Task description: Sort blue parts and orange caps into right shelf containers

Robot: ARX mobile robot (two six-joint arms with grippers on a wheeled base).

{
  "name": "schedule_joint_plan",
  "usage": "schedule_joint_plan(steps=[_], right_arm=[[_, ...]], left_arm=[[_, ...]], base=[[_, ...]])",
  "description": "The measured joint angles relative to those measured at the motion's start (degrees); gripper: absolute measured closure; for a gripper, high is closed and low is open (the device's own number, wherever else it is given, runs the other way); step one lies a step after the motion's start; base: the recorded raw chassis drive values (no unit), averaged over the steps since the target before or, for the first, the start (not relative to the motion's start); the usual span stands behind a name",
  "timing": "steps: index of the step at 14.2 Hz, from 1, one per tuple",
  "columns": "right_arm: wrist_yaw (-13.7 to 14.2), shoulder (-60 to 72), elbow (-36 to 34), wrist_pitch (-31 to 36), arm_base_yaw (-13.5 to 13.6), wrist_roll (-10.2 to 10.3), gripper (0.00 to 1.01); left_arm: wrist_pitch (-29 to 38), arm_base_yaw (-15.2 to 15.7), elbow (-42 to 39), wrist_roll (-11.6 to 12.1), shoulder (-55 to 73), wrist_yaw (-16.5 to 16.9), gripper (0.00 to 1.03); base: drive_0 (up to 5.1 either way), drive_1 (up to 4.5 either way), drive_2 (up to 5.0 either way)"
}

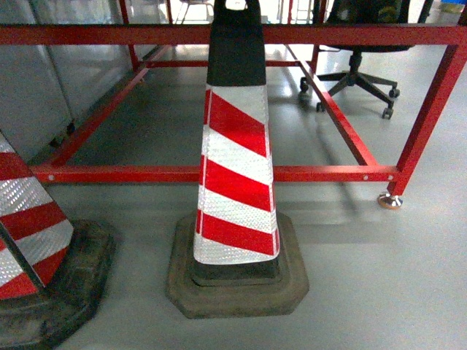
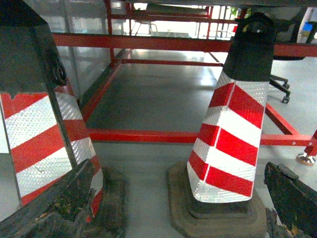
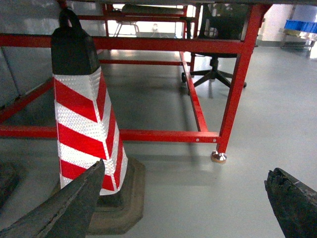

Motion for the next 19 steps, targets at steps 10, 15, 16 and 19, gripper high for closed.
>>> schedule_joint_plan(steps=[10,15,16,19], right_arm=[[0.0,0.0,0.0,0.0,0.0,0.04,0.03],[0.04,0.0,0.0,0.0,0.0,0.22,0.03],[0.0,0.0,0.0,0.0,0.0,0.24,0.03],[0.0,-0.02,0.0,0.04,0.0,0.42,0.03]], left_arm=[[0.09,0.0,0.0,0.61,0.0,0.04,0.05],[0.09,0.0,0.0,0.61,0.0,0.0,0.05],[0.09,0.0,0.0,0.63,0.0,-0.02,0.05],[0.11,0.0,0.0,0.63,-0.02,-0.11,0.05]], base=[[0.0,0.0,0.0],[0.0,0.0,0.0],[0.0,0.0,0.0],[0.0,0.0,0.0]])
